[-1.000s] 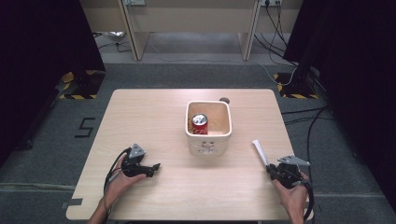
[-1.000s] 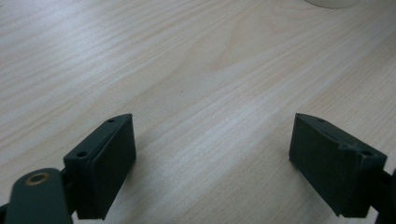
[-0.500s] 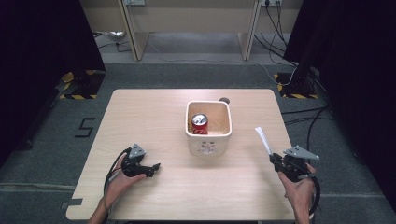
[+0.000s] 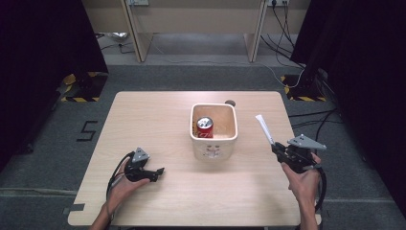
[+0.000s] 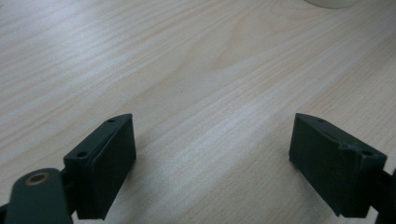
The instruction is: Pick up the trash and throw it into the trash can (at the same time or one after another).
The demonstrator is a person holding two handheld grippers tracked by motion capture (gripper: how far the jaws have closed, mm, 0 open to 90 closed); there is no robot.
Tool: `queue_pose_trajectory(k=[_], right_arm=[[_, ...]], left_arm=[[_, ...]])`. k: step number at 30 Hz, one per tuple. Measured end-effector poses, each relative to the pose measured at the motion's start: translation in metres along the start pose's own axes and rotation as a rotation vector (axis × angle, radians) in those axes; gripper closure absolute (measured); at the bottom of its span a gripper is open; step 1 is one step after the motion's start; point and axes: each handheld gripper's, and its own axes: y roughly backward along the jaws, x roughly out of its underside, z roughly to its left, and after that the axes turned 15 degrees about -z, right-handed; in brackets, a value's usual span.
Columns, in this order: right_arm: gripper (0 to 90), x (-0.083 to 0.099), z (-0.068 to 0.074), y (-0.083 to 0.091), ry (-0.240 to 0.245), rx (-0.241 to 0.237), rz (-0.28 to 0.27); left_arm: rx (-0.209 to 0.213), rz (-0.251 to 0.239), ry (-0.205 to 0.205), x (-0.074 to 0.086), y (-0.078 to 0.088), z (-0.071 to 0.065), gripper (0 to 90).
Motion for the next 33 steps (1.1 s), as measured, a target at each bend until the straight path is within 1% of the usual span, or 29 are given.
queue_pose_trajectory(k=[4, 5, 6, 9, 14, 15, 16, 17, 18, 19, 21, 25, 29, 33], right_arm=[[79.0, -0.008, 0.002, -0.002, 0.005, -0.01, -0.011], [79.0, -0.014, 0.003, -0.004, 0.014, -0.016, -0.018], [79.0, -0.014, 0.003, -0.004, 0.014, -0.016, -0.018], [79.0, -0.023, 0.004, -0.008, 0.004, -0.034, -0.029], [78.9, -0.037, 0.009, -0.012, 0.021, -0.049, -0.044], [78.9, -0.037, 0.009, -0.012, 0.021, -0.049, -0.044], [78.9, -0.04, 0.011, -0.013, 0.026, -0.055, -0.047], [78.9, -0.047, 0.013, -0.015, 0.036, -0.063, -0.054], [78.9, -0.047, 0.013, -0.015, 0.036, -0.063, -0.054], [78.9, -0.052, 0.015, -0.017, 0.039, -0.069, -0.055], [78.9, -0.054, 0.016, -0.018, 0.039, -0.071, -0.057], [78.9, -0.064, 0.019, -0.023, 0.044, -0.088, -0.065], [78.9, -0.069, 0.022, -0.025, 0.047, -0.101, -0.067], [78.9, -0.079, 0.027, -0.032, 0.056, -0.117, -0.075]], left_arm=[[0.0, 0.001, -0.001, 0.0, 0.0, 0.0, 13.9], [0.0, -0.001, 0.002, 0.0, 0.0, 0.0, 14.0], [0.0, -0.001, 0.002, 0.0, 0.0, 0.0, 13.9], [-0.002, -0.002, 0.003, 0.0, 0.0, 0.0, 13.9], [-0.002, -0.001, 0.003, 0.0, 0.0, 0.0, 14.0], [-0.002, -0.001, 0.003, 0.0, 0.0, 0.0, 14.0], [-0.002, -0.001, 0.003, 0.0, 0.0, 0.0, 14.0], [-0.002, -0.003, 0.003, 0.0, 0.0, 0.0, 14.0], [-0.002, -0.002, 0.003, 0.0, 0.0, 0.0, 14.0], [-0.002, -0.002, 0.003, 0.0, 0.0, 0.0, 14.0], [-0.002, -0.001, 0.003, 0.0, 0.0, 0.0, 13.9], [-0.002, -0.003, 0.004, 0.0, 0.0, 0.0, 14.0], [-0.002, -0.003, 0.003, 0.0, 0.0, 0.0, 14.0], [-0.002, -0.002, 0.004, 0.0, 0.0, 0.0, 14.0]])
